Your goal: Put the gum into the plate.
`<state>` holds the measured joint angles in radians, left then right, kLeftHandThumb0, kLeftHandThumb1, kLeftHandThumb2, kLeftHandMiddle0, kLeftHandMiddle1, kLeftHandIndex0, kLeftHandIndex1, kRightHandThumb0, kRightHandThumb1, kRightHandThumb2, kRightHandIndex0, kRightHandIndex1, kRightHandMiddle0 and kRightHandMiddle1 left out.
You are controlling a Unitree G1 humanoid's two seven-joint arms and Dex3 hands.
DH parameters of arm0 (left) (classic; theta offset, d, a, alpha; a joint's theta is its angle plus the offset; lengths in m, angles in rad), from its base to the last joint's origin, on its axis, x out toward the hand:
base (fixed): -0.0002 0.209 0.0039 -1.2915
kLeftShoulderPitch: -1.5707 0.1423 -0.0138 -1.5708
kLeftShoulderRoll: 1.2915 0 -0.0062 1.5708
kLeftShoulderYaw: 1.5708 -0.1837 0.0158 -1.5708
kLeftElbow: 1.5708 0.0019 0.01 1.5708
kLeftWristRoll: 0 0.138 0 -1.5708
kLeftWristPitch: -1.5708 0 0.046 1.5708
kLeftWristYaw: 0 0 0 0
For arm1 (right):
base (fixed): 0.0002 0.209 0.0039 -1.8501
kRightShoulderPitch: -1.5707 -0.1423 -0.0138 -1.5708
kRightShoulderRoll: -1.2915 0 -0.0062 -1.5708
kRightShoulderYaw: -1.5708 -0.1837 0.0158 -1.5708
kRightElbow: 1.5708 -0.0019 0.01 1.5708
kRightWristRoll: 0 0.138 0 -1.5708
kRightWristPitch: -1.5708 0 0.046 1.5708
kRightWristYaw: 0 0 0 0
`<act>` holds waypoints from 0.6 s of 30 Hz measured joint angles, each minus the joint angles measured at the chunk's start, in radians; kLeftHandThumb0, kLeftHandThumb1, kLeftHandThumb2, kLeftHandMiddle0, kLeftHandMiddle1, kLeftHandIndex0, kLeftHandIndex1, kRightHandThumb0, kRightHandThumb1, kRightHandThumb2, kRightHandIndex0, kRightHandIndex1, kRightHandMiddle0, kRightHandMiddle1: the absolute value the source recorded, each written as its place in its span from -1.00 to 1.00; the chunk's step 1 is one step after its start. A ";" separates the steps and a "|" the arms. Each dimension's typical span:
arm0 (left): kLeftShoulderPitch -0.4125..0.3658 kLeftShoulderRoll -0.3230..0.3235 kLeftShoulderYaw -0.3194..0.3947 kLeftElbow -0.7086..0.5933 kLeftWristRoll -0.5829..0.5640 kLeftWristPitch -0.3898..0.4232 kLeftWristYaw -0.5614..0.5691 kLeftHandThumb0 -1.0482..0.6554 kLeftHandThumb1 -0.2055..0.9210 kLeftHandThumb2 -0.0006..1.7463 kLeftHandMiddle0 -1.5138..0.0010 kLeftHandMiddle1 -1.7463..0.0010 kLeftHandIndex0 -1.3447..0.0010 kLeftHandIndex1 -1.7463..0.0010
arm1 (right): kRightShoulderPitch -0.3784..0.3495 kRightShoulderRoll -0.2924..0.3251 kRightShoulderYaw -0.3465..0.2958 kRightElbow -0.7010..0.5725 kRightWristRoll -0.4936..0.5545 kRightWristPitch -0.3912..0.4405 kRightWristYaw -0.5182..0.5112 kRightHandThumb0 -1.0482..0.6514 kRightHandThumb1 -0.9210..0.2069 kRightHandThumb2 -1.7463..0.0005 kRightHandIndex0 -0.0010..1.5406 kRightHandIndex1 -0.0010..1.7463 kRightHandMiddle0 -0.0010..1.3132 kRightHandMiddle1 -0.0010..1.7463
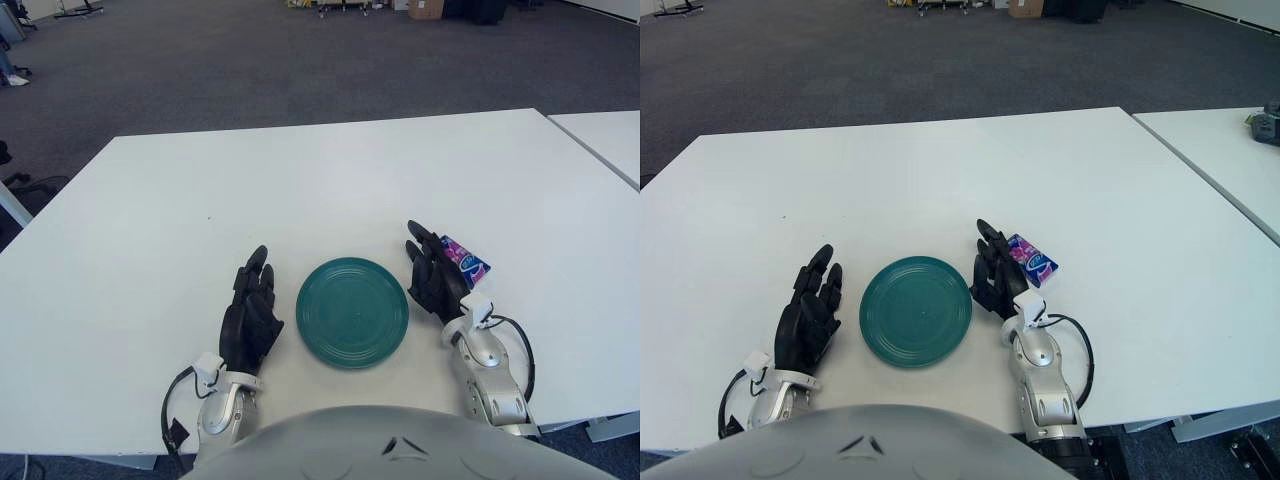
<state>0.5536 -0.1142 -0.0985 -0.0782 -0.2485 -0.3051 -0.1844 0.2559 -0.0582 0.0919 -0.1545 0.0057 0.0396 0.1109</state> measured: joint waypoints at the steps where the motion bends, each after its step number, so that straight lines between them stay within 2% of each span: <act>1: 0.000 -0.002 0.000 -0.002 -0.001 0.002 0.000 -1.00 1.00 0.19 0.86 0.99 1.00 0.39 | -0.002 -0.008 -0.002 -0.031 -0.001 0.024 0.002 -0.70 -1.00 0.01 -0.65 -0.95 -1.00 -0.37; 2: 0.001 -0.005 -0.001 -0.006 -0.001 0.004 0.001 -1.00 1.00 0.18 0.85 0.99 1.00 0.35 | 0.001 -0.019 -0.004 -0.077 -0.007 0.047 0.003 -0.69 -1.00 0.12 -0.56 -0.94 -1.00 -0.23; 4: 0.004 -0.008 0.000 -0.010 -0.003 0.006 0.002 -1.00 1.00 0.17 0.84 0.99 1.00 0.33 | 0.005 -0.033 -0.004 -0.131 -0.022 0.056 0.003 -0.68 -1.00 0.17 -0.52 -0.94 -0.99 -0.17; 6: 0.006 -0.012 0.000 -0.016 -0.009 0.013 0.002 -1.00 1.00 0.15 0.84 0.99 1.00 0.30 | 0.010 -0.055 0.001 -0.200 -0.080 0.040 -0.005 -0.67 -1.00 0.27 -0.44 -0.93 -0.95 -0.06; 9: 0.007 -0.018 -0.002 -0.023 -0.018 0.025 0.002 -1.00 1.00 0.13 0.84 0.99 1.00 0.27 | 0.007 -0.098 0.006 -0.250 -0.182 -0.066 -0.035 -0.67 -1.00 0.33 -0.37 -0.92 -0.90 0.00; 13: 0.009 -0.026 -0.007 -0.032 -0.028 0.046 0.002 -1.00 1.00 0.09 0.84 1.00 1.00 0.32 | -0.002 -0.160 0.002 -0.240 -0.357 -0.221 -0.125 -0.68 -1.00 0.38 -0.31 -0.91 -0.84 0.05; 18: 0.016 -0.026 -0.019 -0.059 -0.042 0.083 0.013 -1.00 1.00 0.08 0.87 1.00 1.00 0.42 | -0.012 -0.212 -0.002 -0.186 -0.566 -0.323 -0.260 -0.68 -1.00 0.46 -0.28 -0.90 -0.80 0.08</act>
<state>0.5698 -0.1405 -0.1176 -0.1372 -0.2900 -0.2222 -0.1715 0.2439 -0.2705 0.0896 -0.3410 -0.5608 -0.2832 -0.1488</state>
